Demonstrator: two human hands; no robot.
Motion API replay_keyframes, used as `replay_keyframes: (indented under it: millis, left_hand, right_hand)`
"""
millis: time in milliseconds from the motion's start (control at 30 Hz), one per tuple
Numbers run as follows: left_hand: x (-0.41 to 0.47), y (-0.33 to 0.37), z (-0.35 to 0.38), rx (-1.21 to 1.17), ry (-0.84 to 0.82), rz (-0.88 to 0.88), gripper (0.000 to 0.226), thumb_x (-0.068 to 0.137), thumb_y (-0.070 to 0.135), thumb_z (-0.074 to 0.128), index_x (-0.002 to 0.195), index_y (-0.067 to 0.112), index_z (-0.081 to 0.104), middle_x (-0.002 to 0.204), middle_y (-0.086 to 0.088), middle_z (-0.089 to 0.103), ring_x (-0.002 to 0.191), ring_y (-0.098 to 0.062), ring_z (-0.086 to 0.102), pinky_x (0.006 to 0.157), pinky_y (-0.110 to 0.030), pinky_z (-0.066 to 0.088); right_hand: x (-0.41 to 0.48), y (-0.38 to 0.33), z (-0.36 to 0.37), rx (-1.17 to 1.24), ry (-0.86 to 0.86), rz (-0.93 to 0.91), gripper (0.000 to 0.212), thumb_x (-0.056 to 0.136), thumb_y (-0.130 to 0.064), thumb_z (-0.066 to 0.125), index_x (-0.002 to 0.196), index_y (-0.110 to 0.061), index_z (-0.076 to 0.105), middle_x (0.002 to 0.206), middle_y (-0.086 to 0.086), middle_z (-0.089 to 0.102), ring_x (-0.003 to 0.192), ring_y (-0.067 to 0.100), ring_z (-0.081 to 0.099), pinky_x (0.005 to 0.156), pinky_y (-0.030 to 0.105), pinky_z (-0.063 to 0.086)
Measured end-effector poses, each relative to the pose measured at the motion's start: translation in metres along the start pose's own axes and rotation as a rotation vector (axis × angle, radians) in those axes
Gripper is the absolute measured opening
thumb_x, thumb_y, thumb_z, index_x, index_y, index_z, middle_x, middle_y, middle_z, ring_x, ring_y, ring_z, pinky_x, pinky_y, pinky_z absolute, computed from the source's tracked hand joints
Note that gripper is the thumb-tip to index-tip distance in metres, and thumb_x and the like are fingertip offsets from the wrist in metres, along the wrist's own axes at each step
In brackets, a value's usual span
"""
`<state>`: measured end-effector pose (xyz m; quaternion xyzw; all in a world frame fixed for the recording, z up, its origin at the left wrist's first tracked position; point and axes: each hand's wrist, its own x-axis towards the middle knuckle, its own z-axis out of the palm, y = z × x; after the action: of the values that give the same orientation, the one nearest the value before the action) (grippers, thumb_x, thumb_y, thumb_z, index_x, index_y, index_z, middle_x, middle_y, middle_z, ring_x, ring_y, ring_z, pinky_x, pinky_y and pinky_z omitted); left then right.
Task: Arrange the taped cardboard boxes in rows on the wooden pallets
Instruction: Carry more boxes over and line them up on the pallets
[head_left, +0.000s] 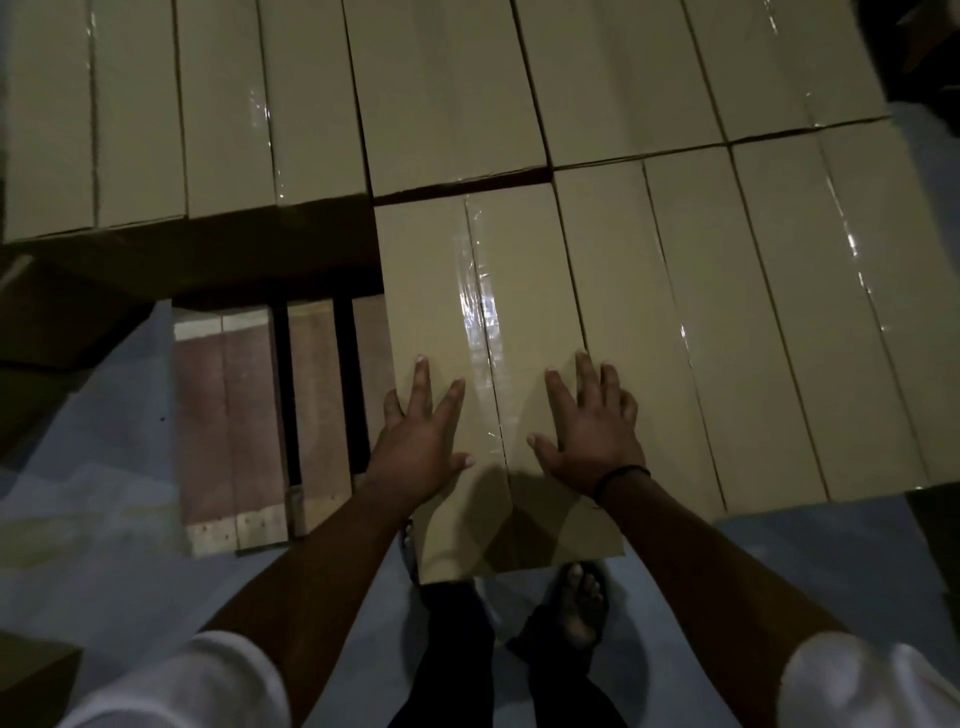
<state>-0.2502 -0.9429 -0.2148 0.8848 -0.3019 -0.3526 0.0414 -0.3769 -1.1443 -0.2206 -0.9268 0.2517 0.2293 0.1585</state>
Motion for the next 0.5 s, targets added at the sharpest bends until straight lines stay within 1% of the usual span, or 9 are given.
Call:
replay_keyframes:
  millis: [100, 233, 333, 433, 500]
  left_hand:
    - [-0.015, 0.010, 0.011, 0.026, 0.006, -0.025, 0.101, 0.092, 0.051, 0.069, 0.162, 0.041, -0.004, 0.164, 0.002, -0.037, 0.152, -0.053, -0.006, 0.115, -0.062, 0.034]
    - [-0.046, 0.024, 0.027, 0.097, -0.071, -0.049, 0.114, 0.085, 0.056, 0.075, 0.161, 0.040, -0.009, 0.164, 0.000, -0.037, 0.150, -0.056, -0.003, 0.110, -0.064, 0.038]
    - [-0.072, 0.035, 0.044, 0.128, -0.112, -0.070, 0.124, 0.080, 0.058, 0.079, 0.160, 0.040, -0.014, 0.162, -0.001, -0.039, 0.149, -0.058, 0.000, 0.111, -0.064, 0.036]
    - [-0.095, 0.037, 0.062, 0.153, -0.141, -0.066, 0.131, 0.077, 0.055, 0.083, 0.160, 0.038, -0.018, 0.160, -0.005, -0.044, 0.148, -0.061, 0.004, 0.111, -0.064, 0.036]
    - [-0.104, 0.035, 0.071, 0.153, -0.138, -0.052, 0.130, 0.080, 0.048, 0.084, 0.159, 0.038, -0.019, 0.159, -0.006, -0.044, 0.148, -0.060, 0.008, 0.111, -0.061, 0.040]
  right_hand:
    - [-0.018, 0.007, 0.010, -0.021, -0.004, -0.038, 0.093, 0.092, -0.066, 0.050, 0.163, -0.029, 0.002, 0.168, 0.012, -0.021, 0.153, 0.039, -0.015, 0.123, 0.058, 0.004]
    - [-0.045, 0.016, 0.020, -0.043, -0.037, -0.087, 0.098, 0.090, -0.067, 0.052, 0.163, -0.027, 0.001, 0.167, 0.014, -0.021, 0.153, 0.041, -0.016, 0.123, 0.058, 0.002]
    - [-0.073, 0.024, 0.030, -0.058, -0.100, -0.100, 0.107, 0.087, -0.072, 0.056, 0.162, -0.026, -0.005, 0.165, 0.016, -0.026, 0.152, 0.043, -0.019, 0.123, 0.058, 0.002]
    - [-0.105, 0.035, 0.046, -0.083, -0.143, -0.113, 0.117, 0.082, -0.074, 0.062, 0.162, -0.024, -0.008, 0.165, 0.020, -0.025, 0.151, 0.046, -0.018, 0.122, 0.059, 0.004]
    - [-0.121, 0.043, 0.054, -0.079, -0.168, -0.099, 0.118, 0.084, -0.068, 0.066, 0.162, -0.023, -0.010, 0.164, 0.020, -0.026, 0.151, 0.046, -0.019, 0.124, 0.058, 0.006]
